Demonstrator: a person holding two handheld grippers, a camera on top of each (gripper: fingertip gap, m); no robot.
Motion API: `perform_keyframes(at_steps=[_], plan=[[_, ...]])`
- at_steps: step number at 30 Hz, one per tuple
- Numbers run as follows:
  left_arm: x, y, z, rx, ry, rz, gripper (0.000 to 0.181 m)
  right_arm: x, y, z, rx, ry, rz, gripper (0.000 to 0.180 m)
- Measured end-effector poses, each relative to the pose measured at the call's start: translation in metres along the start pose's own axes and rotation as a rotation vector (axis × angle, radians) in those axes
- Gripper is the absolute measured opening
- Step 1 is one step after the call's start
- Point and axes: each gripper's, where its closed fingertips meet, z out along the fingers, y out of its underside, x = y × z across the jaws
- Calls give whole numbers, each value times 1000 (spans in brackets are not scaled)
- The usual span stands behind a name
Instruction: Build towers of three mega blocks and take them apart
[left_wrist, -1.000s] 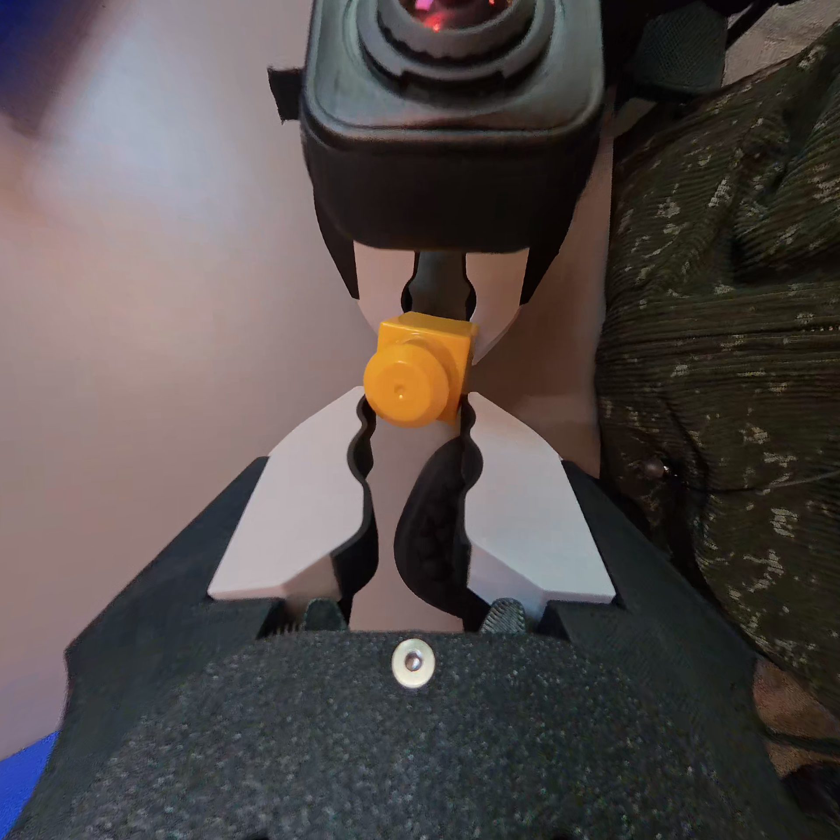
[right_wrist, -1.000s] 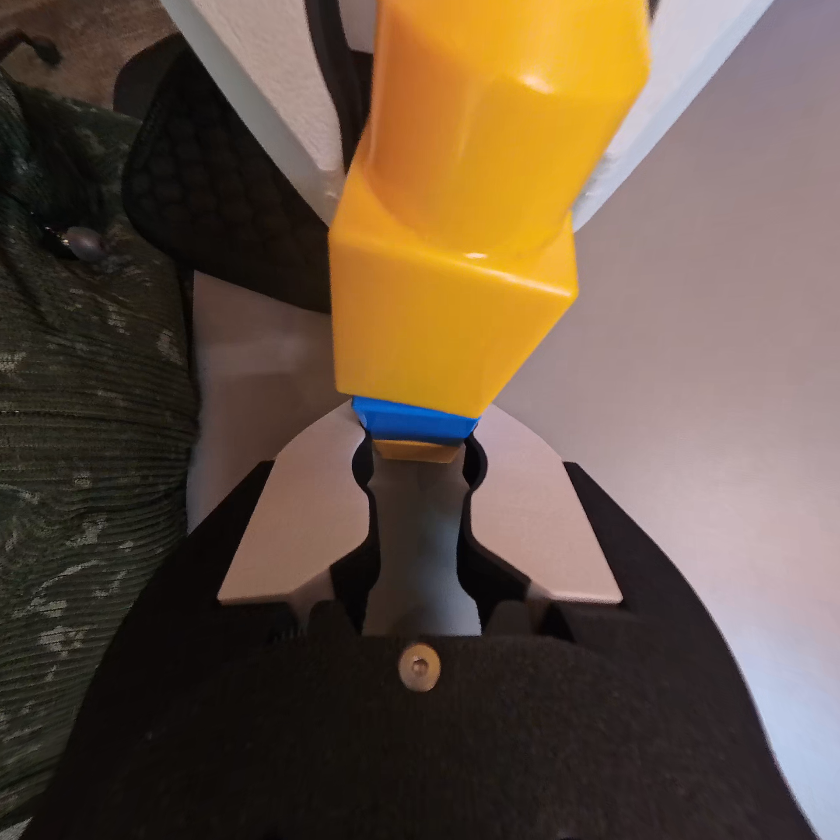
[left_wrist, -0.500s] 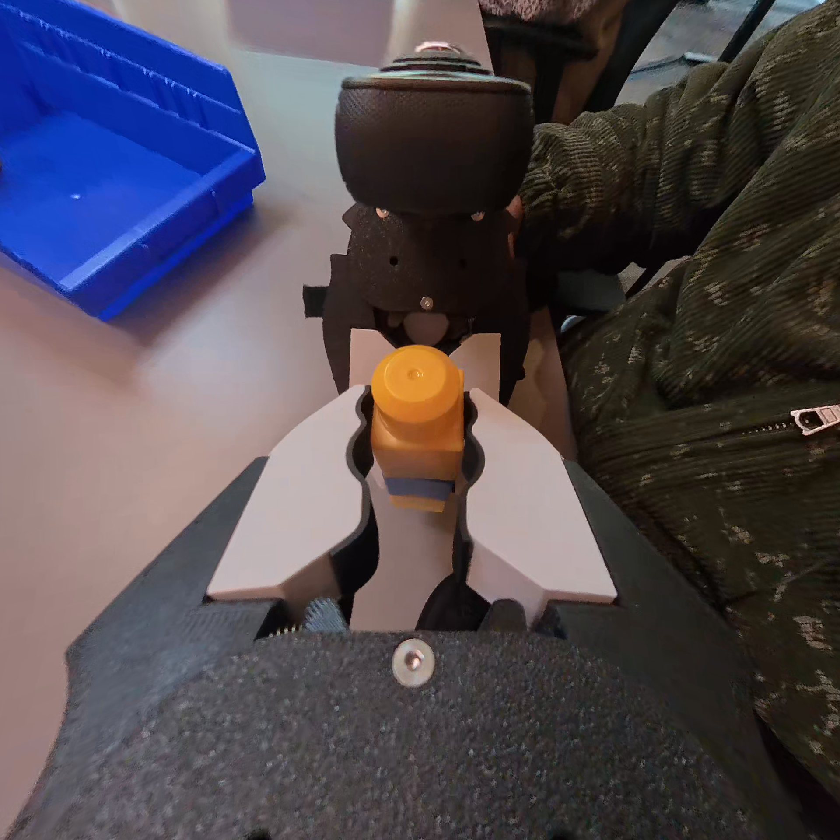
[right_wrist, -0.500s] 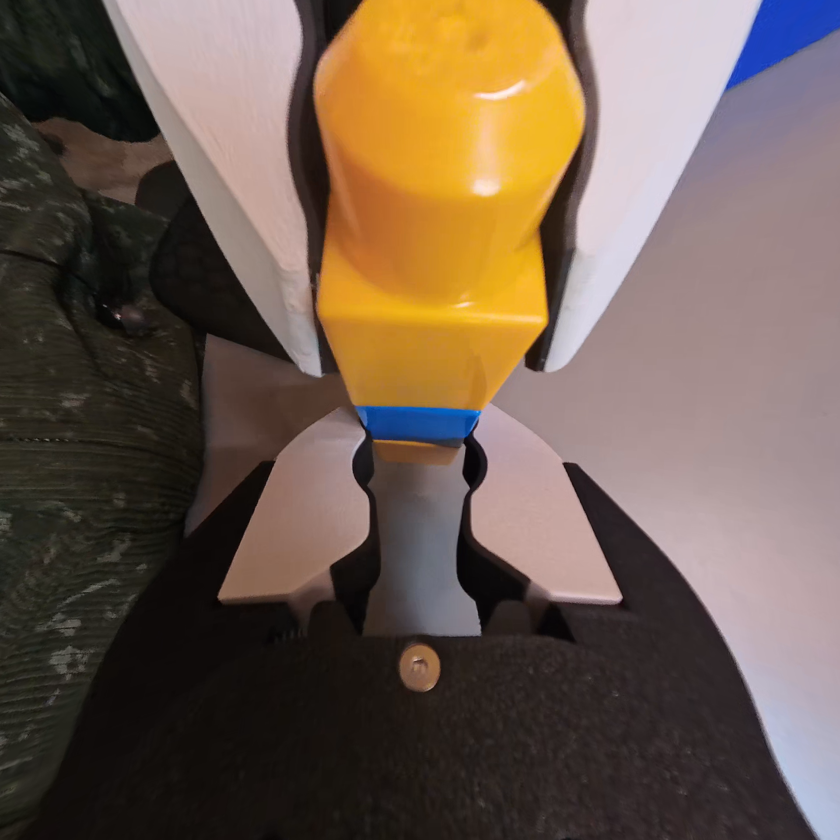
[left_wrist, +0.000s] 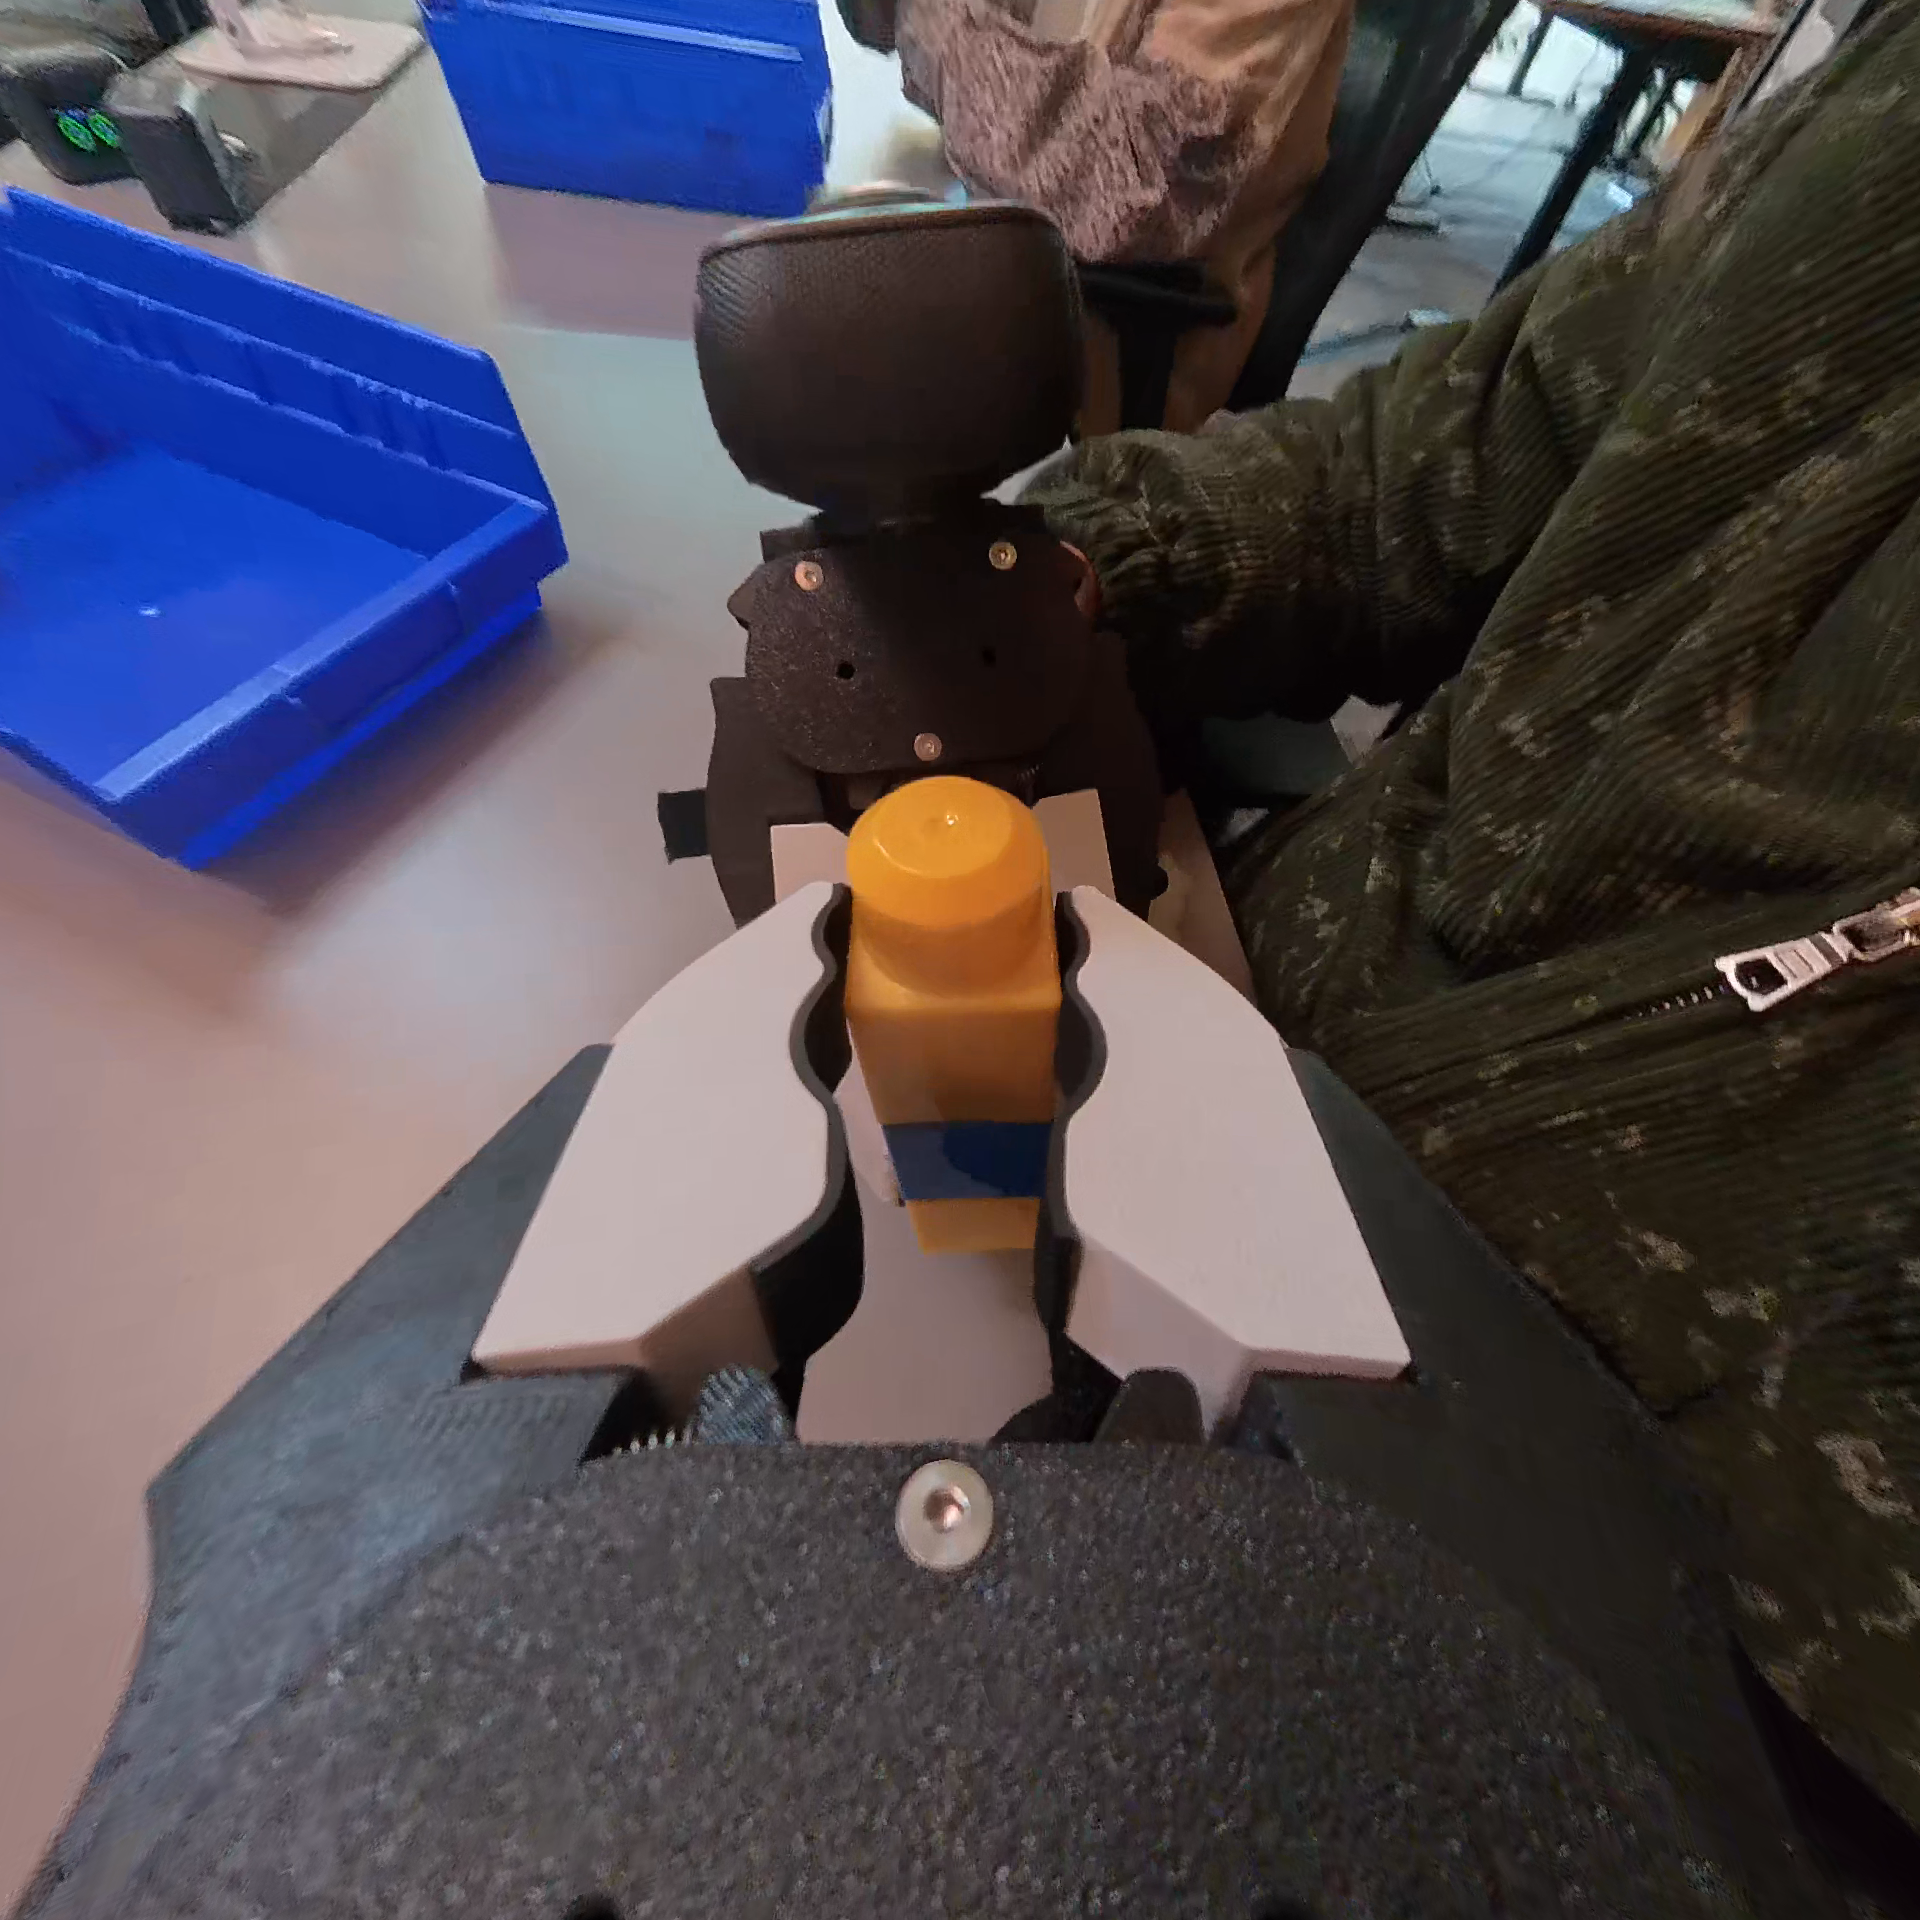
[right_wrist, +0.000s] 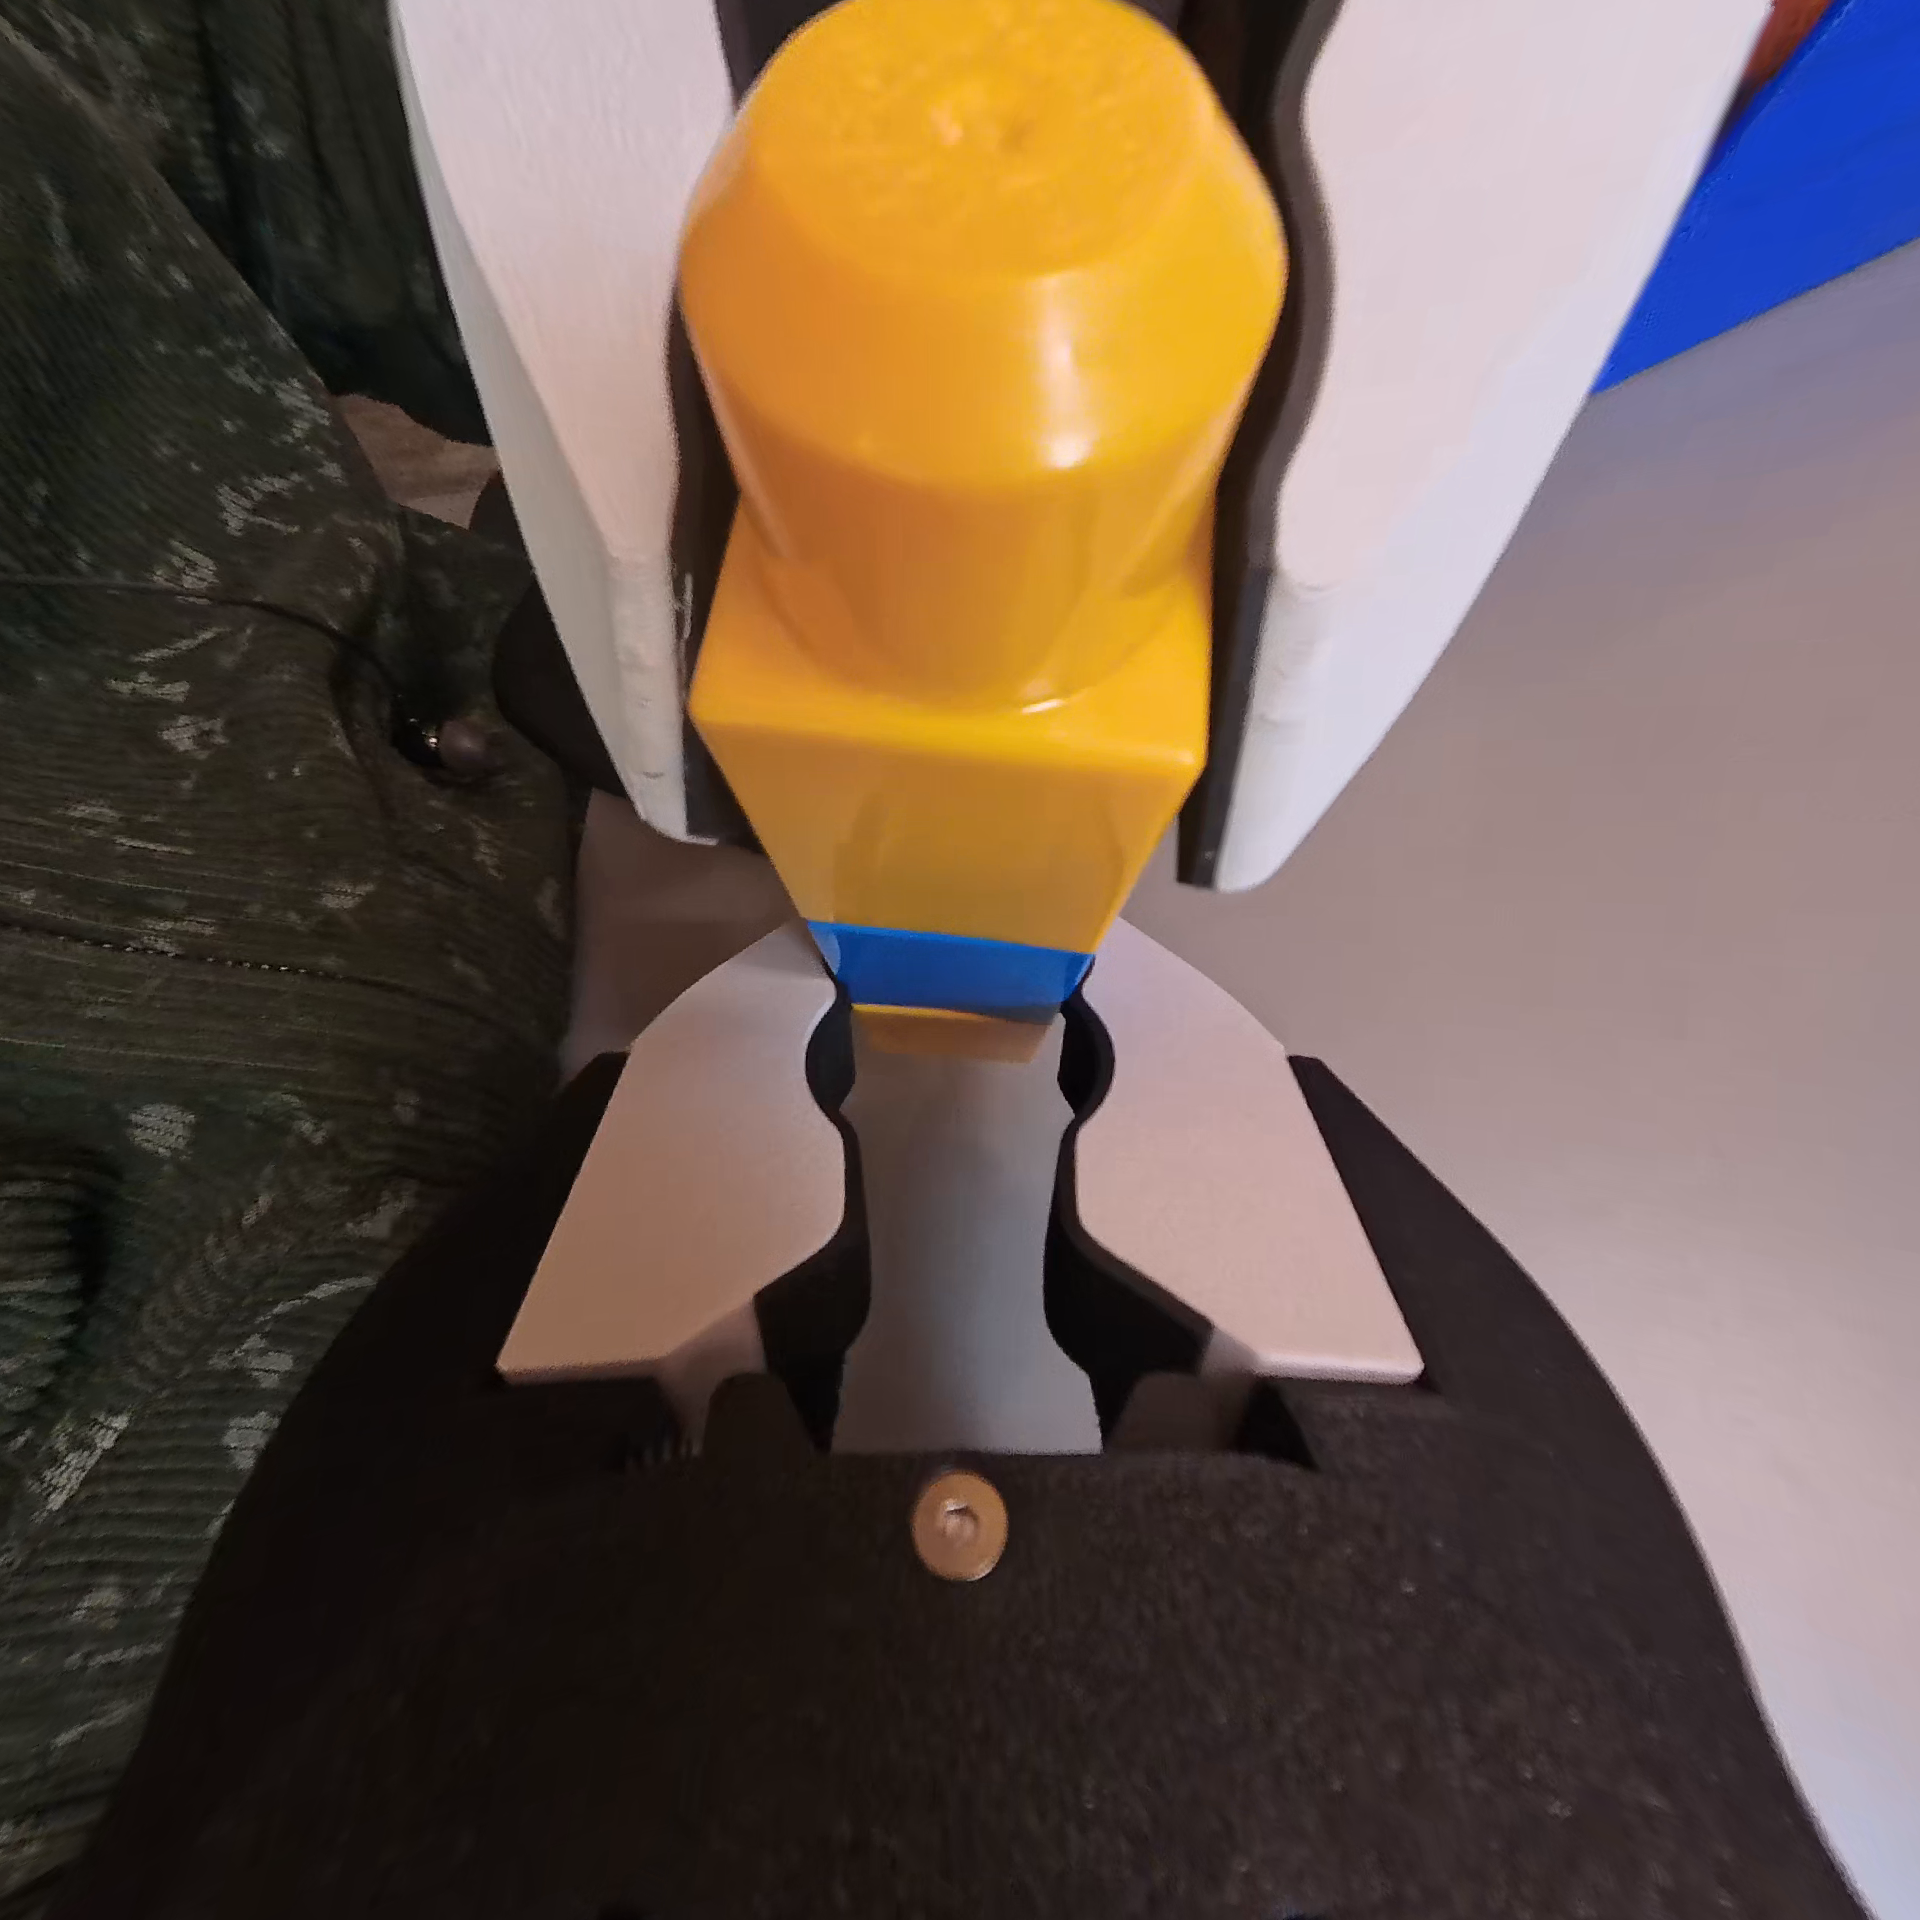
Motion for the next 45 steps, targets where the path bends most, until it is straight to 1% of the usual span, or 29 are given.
perform_keyframes(at_steps=[3,5,11,18,20,21,22,24,26,27,29,34,35,36,37,39,42,45], plan=[[-7,-4,1,91,-76,7,37,6,0,-2,7,23,12,36],[-7,-1,3,117,-95,23,37,7,3,-1,1,27,9,36],[-8,1,1,166,-134,22,38,7,4,3,1,11,22,36],[-10,4,1,191,-137,6,37,7,6,5,-3,0,31,36],[-12,1,-2,228,-137,0,38,7,3,5,12,-16,43,36],[-14,2,-3,237,-150,3,54,9,1,2,28,-15,45,36],[-13,5,-4,230,-131,-2,63,12,-1,-1,48,-2,39,36],[-10,12,-4,215,-81,-24,59,22,-4,-11,101,37,20,36],[-19,32,3,124,-121,2,59,28,-13,-22,199,51,9,37],[-22,41,8,98,-125,-1,62,28,-20,-28,252,49,2,37],[-22,47,14,102,-104,-44,57,27,-28,-34,320,37,-17,37],[-24,49,15,83,-110,-31,53,26,-31,-35,351,47,-41,36],[-24,49,13,83,-110,-29,50,26,-32,-36,354,44,-40,36],[-26,51,11,76,-122,-20,37,25,-33,-38,363,37,-35,37],[-28,53,9,73,-131,-13,37,25,-37,-43,397,29,-21,43],[-29,54,5,76,-130,-24,37,26,-45,-56,453,24,-10,43],[-30,53,3,76,-139,-17,37,32,-53,-77,511,91,-30,51],[-31,57,6,60,-142,-22,37,43,-61,-104,547,206,-49,66]])
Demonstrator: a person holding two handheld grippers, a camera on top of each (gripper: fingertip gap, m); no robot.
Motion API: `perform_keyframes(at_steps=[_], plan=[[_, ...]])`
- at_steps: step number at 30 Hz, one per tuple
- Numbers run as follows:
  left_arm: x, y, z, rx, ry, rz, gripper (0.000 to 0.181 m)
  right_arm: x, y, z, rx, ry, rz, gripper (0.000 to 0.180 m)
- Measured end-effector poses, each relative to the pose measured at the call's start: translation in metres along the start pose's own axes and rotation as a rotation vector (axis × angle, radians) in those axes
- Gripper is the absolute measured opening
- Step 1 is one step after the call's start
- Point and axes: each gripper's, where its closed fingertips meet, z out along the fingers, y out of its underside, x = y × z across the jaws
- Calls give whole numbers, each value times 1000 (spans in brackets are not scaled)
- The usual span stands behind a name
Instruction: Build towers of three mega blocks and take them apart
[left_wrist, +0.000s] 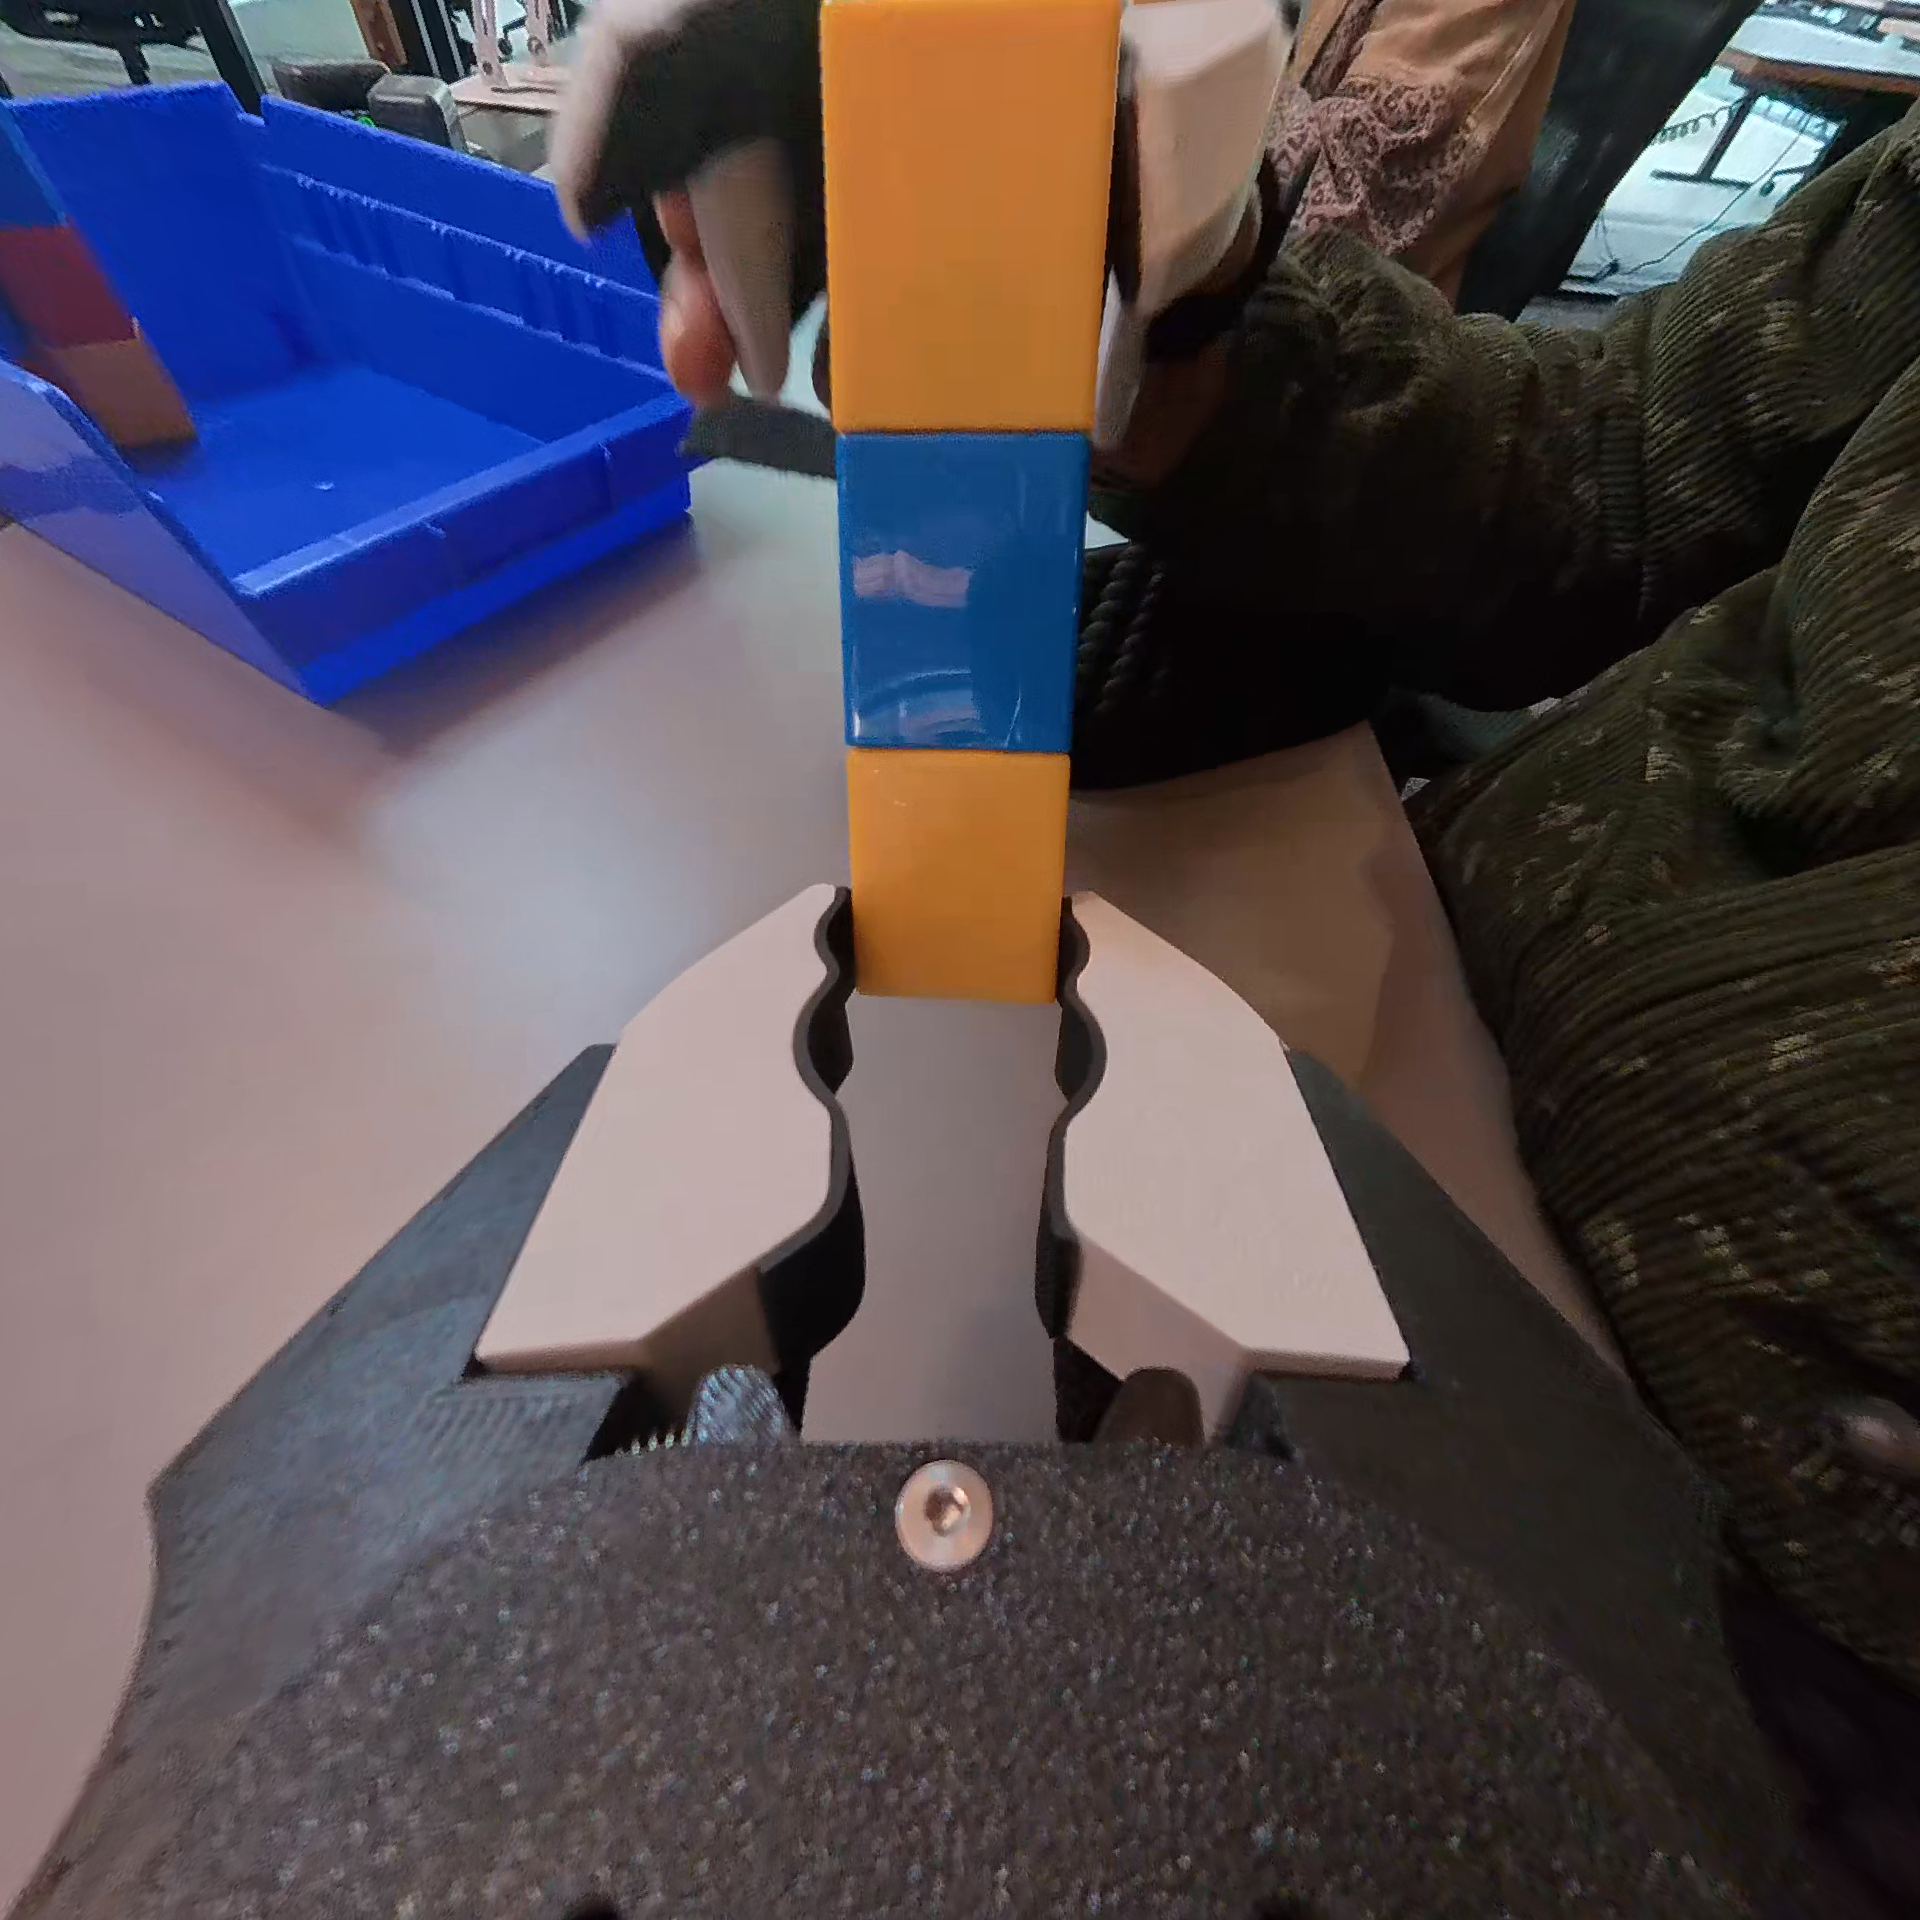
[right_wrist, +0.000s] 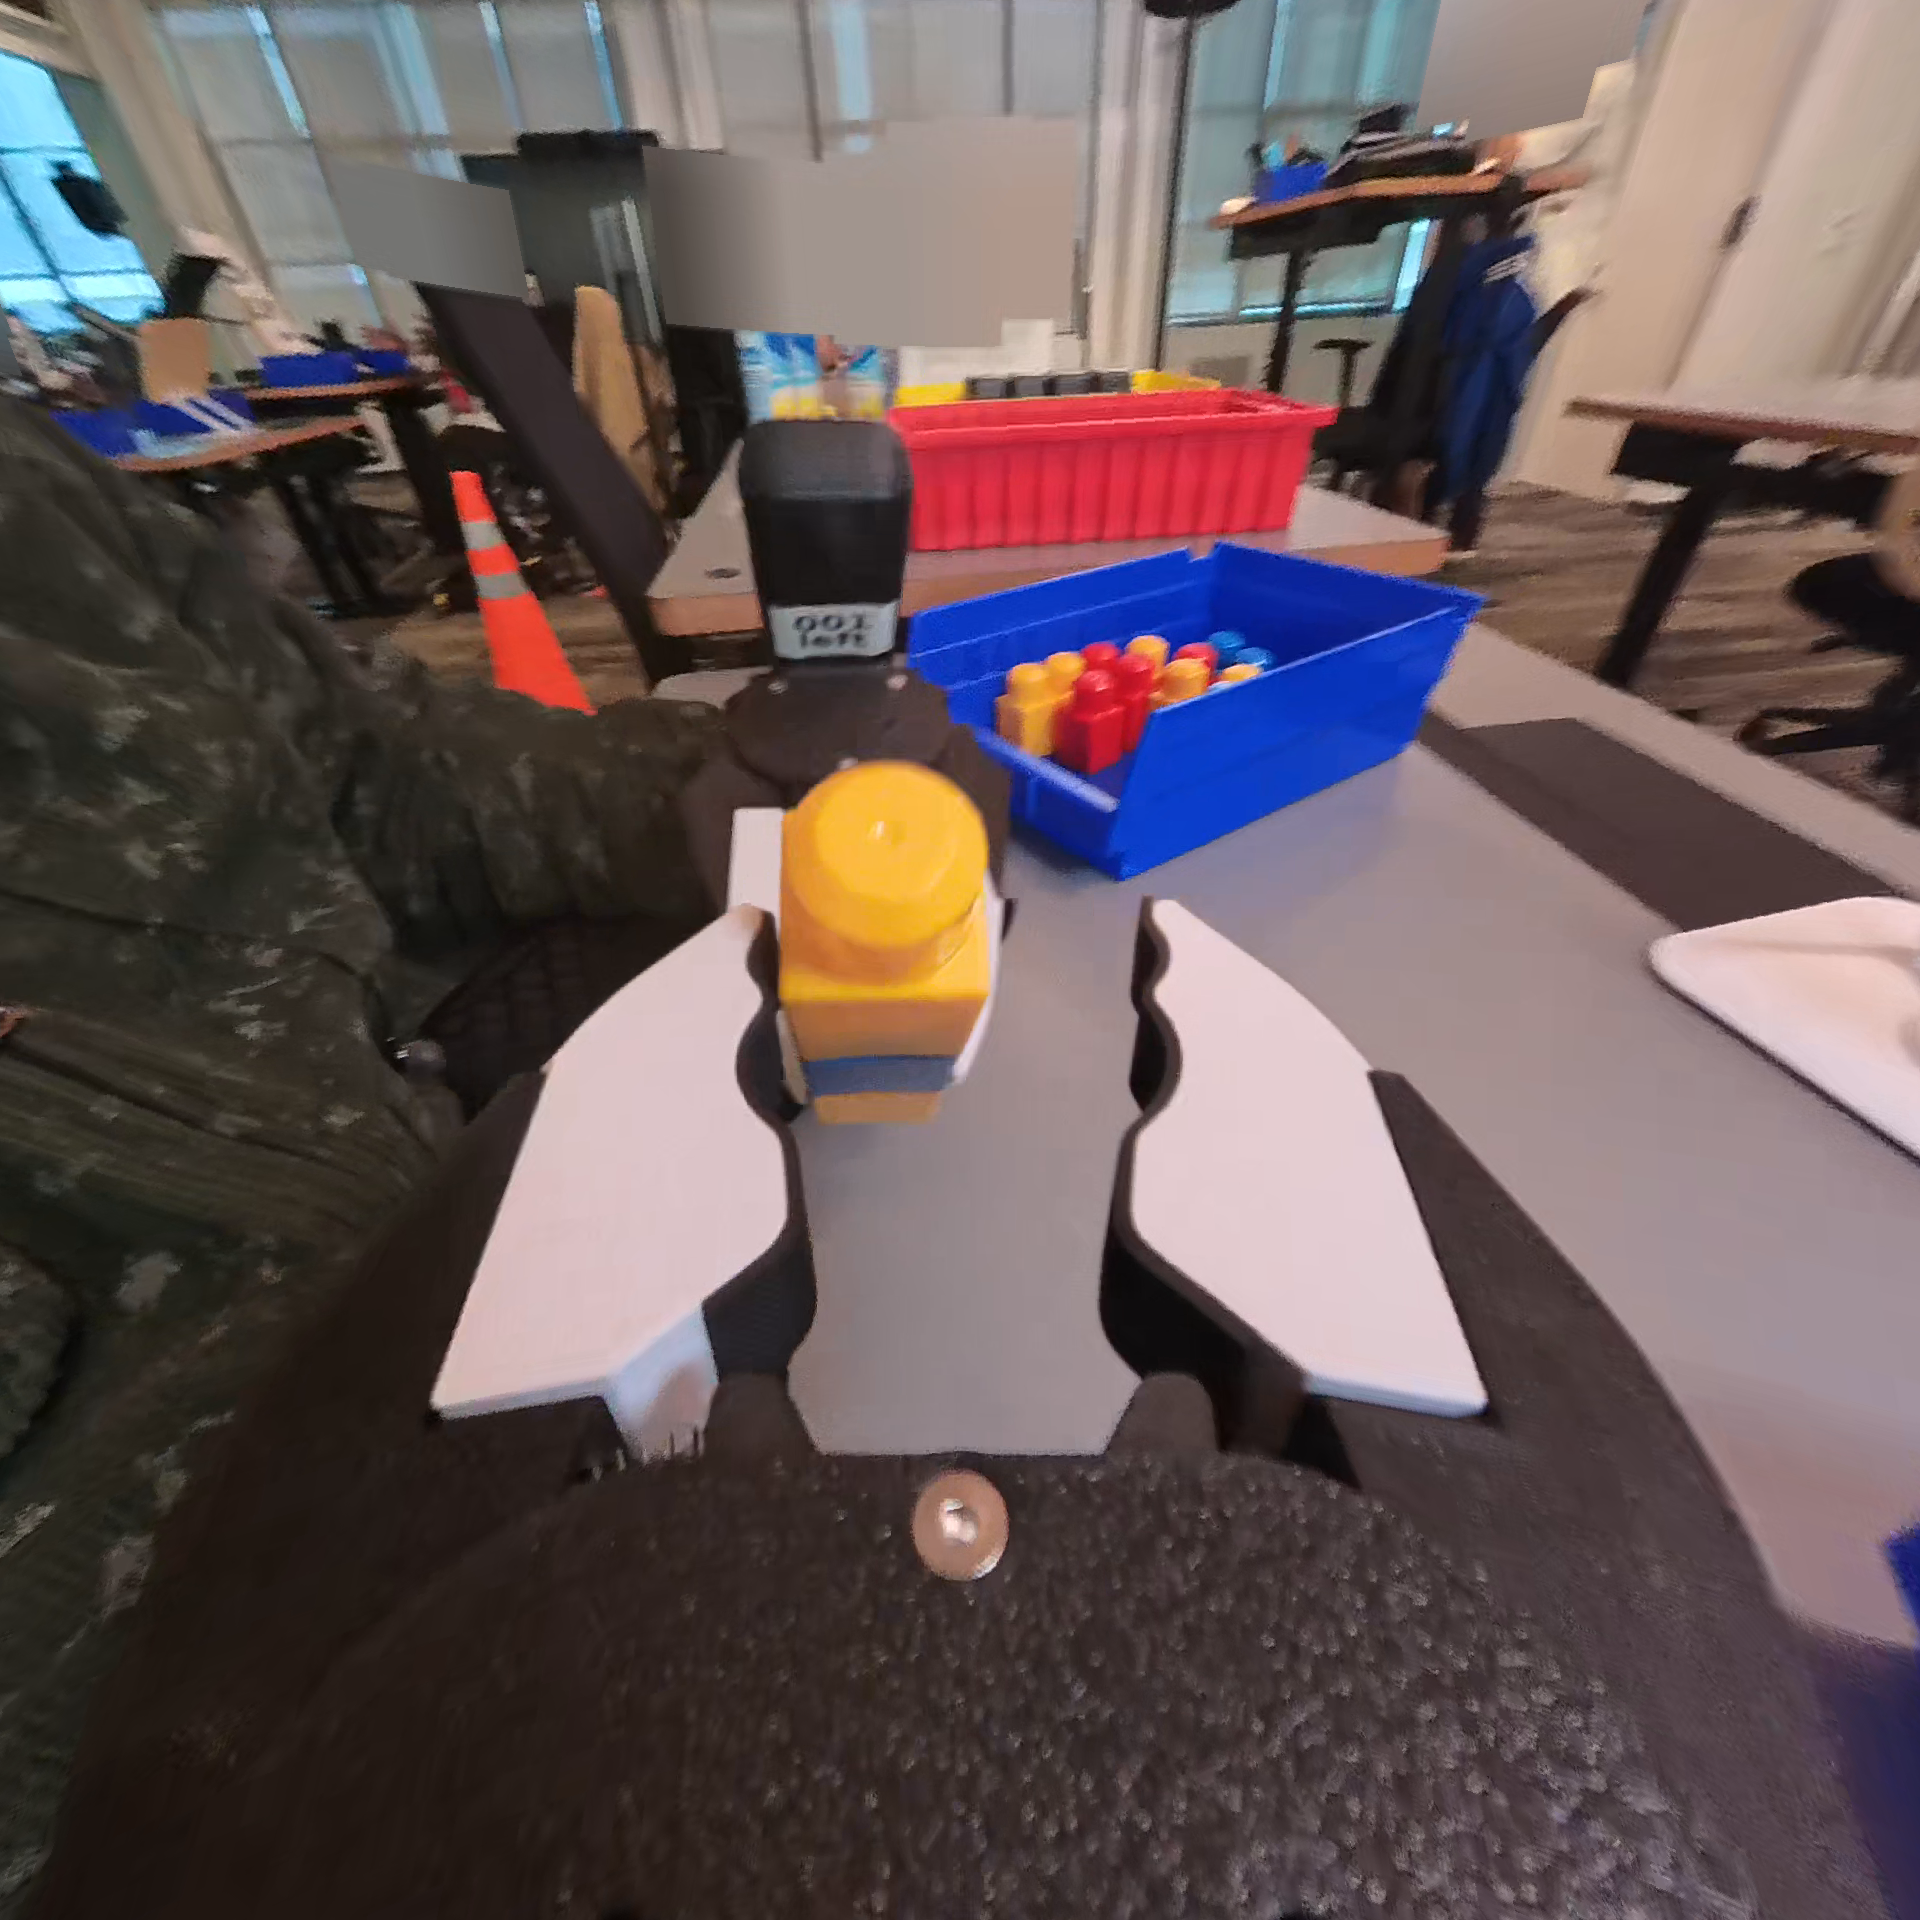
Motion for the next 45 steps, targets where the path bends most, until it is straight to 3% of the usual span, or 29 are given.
perform_keyframes(at_steps=[3,4,5,10,13,16,17,21,26,35,38,41,45], plan=[[0,2,3,-8,2,-4,37,-1,0,0,-47,19,-28,72],[-2,3,3,-16,-12,-5,36,-7,6,3,-99,-3,-40,46],[-2,6,3,-23,-12,7,36,-11,9,5,-131,-10,-50,38],[-19,-11,-5,77,-127,-3,40,1,-18,-11,-253,38,-144,37],[-35,-17,-20,171,-174,-68,25,55,-57,-51,-349,206,-177,37],[-51,-29,-37,262,-264,-80,9,147,-72,-110,-520,460,-172,37],[-53,-33,-43,287,-294,-56,0,178,-68,-131,-585,517,-132,37],[-64,-37,-58,323,-423,-21,0,284,-30,-197,-656,683,32,37],[-78,-38,-76,355,-523,-23,0,356,43,-242,-720,809,198,38],[-88,-29,-74,336,-544,-55,0,395,89,-250,-772,860,293,37],[-88,-28,-76,326,-567,-40,0,396,97,-255,-775,900,302,48],[-90,-33,-87,343,-607,-30,0,390,69,-253,-648,950,237,62],[-103,-39,-120,350,-733,-31,0,346,8,-232,-498,1004,-6,61]])
